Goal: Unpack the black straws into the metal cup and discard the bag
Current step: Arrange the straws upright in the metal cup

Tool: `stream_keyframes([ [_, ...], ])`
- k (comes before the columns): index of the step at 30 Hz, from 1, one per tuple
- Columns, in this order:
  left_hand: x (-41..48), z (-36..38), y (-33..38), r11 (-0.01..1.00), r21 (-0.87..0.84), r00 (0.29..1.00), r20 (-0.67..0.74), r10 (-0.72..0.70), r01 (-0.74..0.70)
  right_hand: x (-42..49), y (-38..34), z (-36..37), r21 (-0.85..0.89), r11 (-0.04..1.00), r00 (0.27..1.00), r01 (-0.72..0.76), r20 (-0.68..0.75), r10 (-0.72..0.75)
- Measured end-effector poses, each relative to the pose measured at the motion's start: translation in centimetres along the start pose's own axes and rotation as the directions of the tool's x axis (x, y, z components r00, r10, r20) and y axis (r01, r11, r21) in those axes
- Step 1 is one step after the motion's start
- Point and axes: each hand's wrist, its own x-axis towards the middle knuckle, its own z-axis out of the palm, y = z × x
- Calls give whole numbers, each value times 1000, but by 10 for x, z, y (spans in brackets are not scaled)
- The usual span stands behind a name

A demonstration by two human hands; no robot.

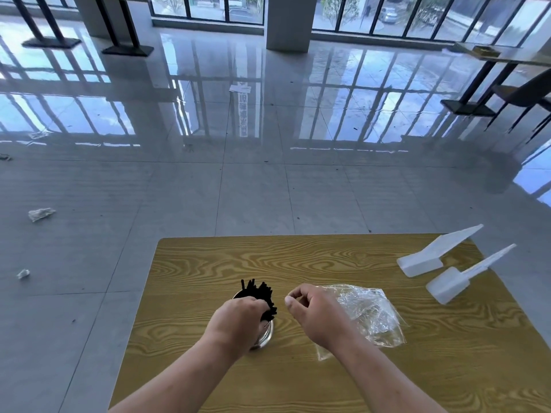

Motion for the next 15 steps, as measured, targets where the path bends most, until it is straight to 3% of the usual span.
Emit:
stream_keyframes([
  [15, -2, -42, -15, 995, -94, 999, -37, -31, 27, 8, -12, 13, -17, 1000, 999, 4, 43, -3],
])
